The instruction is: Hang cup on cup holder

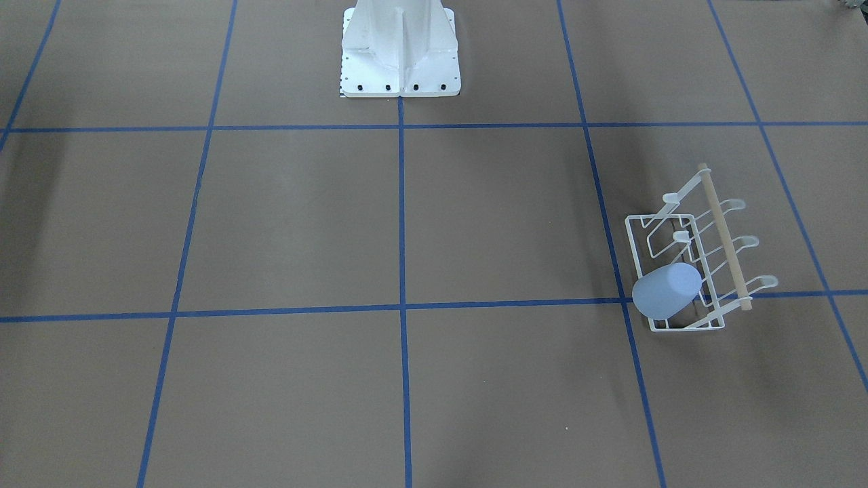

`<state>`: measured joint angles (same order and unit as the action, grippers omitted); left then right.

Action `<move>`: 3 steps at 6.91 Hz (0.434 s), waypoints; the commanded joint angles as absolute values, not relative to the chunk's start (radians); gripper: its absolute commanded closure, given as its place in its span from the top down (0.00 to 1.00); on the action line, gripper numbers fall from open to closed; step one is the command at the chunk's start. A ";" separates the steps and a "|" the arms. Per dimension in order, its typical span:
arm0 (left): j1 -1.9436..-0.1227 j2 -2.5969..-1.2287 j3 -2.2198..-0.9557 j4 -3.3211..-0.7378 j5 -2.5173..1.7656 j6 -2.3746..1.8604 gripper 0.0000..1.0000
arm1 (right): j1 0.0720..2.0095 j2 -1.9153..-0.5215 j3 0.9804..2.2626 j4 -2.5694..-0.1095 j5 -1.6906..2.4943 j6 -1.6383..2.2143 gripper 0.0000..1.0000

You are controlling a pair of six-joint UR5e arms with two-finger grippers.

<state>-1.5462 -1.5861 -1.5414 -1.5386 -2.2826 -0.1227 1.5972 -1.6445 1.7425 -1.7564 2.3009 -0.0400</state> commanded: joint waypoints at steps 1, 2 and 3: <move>-1.546 -1.586 -1.540 -1.539 -2.283 -0.123 0.99 | 1.597 -1.644 1.743 -1.758 2.301 -0.040 1.00; -1.546 -1.586 -1.542 -1.540 -2.283 -0.123 0.99 | 1.597 -1.644 1.743 -1.756 2.301 -0.040 1.00; -1.546 -1.586 -1.540 -1.539 -2.283 -0.123 0.99 | 1.597 -1.644 1.747 -1.756 2.301 -0.041 1.00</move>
